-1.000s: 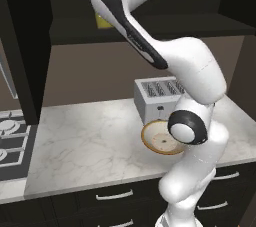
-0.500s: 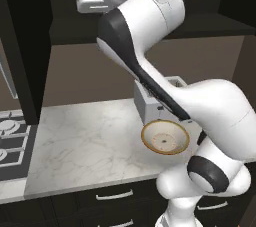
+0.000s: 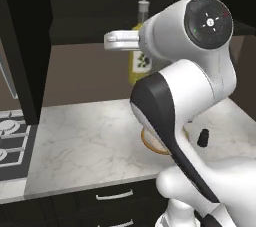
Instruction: Retrieve the bottle and the shaker from the cabinet and place them next to the mixing bowl on the counter. Then add garlic from the fridge to the mixing bowl.
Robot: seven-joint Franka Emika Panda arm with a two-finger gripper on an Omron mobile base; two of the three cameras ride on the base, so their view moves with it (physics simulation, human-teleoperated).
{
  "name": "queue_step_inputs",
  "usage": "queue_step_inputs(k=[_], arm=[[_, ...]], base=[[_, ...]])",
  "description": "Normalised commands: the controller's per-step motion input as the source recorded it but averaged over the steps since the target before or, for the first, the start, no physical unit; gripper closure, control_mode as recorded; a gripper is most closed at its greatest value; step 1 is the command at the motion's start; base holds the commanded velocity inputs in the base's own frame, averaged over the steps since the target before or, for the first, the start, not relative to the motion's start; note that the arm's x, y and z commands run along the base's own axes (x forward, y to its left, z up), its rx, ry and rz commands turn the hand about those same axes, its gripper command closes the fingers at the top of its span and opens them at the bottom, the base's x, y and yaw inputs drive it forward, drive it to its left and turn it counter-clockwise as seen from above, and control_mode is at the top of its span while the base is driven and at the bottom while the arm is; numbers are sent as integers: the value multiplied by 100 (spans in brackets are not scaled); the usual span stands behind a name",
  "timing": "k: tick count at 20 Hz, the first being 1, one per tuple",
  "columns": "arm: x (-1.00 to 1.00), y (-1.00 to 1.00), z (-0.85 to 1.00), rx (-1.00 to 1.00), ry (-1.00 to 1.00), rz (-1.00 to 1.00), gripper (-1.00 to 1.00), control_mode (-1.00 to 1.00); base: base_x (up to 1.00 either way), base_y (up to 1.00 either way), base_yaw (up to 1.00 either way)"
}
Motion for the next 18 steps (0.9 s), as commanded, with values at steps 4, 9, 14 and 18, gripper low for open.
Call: queue_step_inputs(k=[4, 9, 14, 18], arm=[[-21, -23, -46, 1, 0, -13, 100, -100], [8, -14, -44, 1, 0, -15, 100, -100], [3, -3, -54, 2, 1, -8, 100, -100], [7, -3, -42, 1, 8, 0, 100, -100]], base=[[0, 0, 0], [0, 0, 0], [0, 0, 0], [0, 0, 0]])
